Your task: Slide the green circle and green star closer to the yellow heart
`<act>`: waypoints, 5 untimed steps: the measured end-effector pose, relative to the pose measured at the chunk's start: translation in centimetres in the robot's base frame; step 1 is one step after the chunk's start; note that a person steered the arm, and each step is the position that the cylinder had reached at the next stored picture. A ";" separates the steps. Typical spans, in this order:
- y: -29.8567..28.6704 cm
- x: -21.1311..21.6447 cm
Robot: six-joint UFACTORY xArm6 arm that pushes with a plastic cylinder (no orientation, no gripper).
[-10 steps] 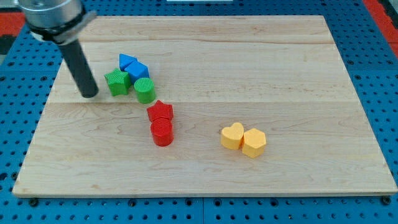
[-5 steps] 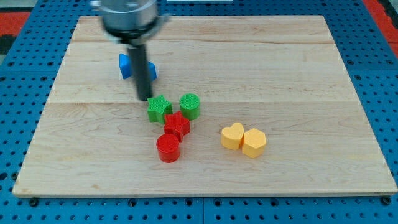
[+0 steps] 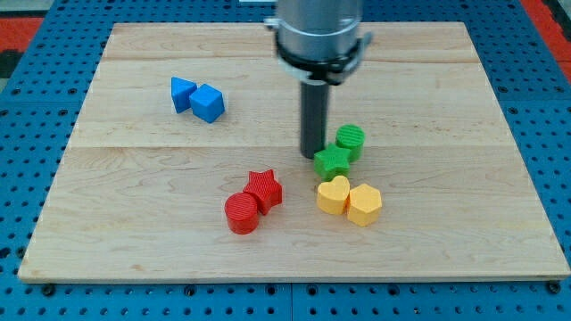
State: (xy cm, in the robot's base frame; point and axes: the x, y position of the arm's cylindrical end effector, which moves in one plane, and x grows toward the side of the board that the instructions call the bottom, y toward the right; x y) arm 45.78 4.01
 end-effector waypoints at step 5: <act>4.3 -4.1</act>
